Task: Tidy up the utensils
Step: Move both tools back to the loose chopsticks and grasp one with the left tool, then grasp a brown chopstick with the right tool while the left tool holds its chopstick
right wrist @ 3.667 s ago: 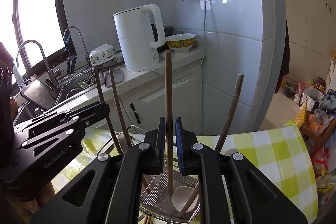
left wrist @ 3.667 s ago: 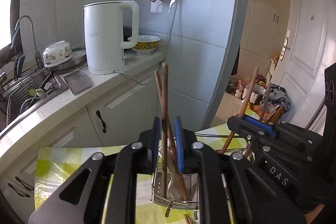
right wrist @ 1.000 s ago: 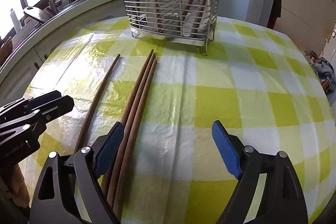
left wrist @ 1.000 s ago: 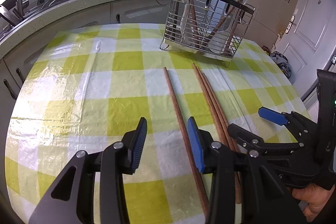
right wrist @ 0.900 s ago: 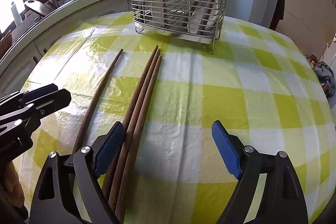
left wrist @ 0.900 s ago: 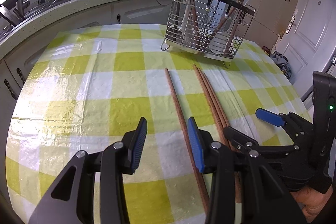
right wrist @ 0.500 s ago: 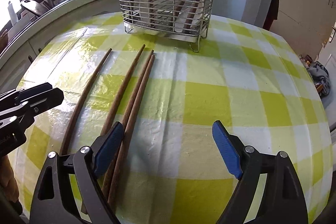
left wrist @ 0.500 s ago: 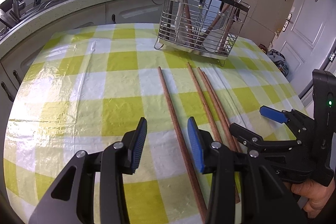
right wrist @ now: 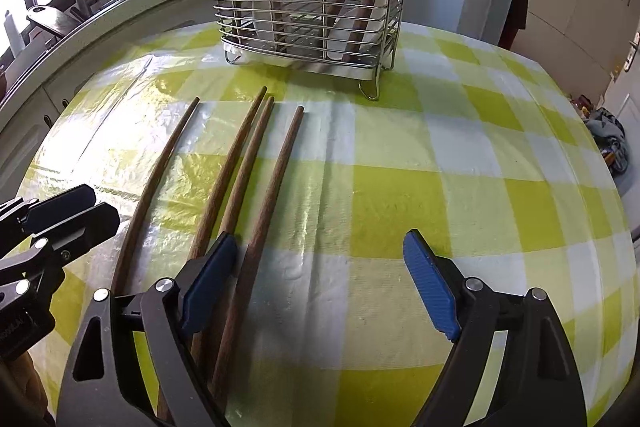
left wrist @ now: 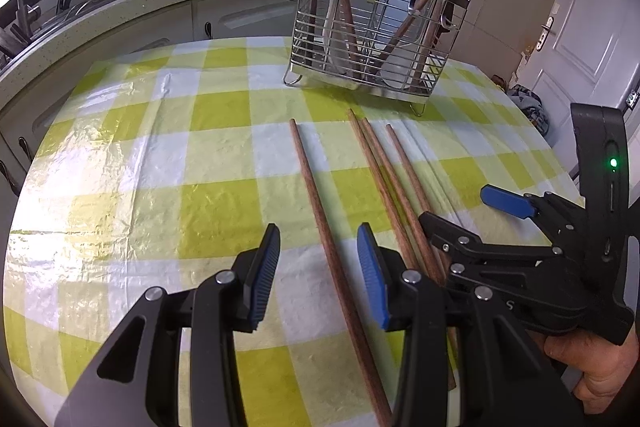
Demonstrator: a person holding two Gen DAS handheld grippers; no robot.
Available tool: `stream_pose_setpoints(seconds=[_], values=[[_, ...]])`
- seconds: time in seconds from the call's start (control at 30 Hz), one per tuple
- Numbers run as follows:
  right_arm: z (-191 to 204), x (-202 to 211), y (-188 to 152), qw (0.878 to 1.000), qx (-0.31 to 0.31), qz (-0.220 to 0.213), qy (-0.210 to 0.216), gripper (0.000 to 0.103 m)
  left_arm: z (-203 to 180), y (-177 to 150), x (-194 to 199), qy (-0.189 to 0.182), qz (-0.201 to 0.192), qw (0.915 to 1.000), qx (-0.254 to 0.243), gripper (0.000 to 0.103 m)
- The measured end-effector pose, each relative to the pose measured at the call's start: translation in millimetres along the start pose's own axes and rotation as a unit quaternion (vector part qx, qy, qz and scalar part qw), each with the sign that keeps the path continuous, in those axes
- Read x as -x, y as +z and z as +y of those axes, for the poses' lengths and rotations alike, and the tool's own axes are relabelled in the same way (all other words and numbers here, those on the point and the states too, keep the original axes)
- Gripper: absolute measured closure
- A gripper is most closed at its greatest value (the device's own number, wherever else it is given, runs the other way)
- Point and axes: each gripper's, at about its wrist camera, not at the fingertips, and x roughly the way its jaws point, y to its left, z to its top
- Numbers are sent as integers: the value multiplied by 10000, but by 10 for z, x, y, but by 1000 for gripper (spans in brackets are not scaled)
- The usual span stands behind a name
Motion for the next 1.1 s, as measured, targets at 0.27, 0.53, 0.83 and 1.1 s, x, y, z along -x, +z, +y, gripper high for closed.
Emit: stream_pose_setpoints(seconds=[0.27, 0.53, 0.83, 1.1], values=[[-6, 41, 39, 9988, 382, -10, 300, 70, -66, 64, -206, 27, 281, 9995, -159, 87], [-119, 101, -13, 9968, 567, 64, 568, 89, -63, 25, -261, 131, 394, 9979, -497, 95], [-270, 166, -85, 9953, 646, 189, 692, 94, 173, -11, -176, 99, 469, 9983, -327, 94], [-354, 135, -45, 9975, 399, 227, 541, 93, 172, 14, -202, 39, 468, 9986, -235, 87]])
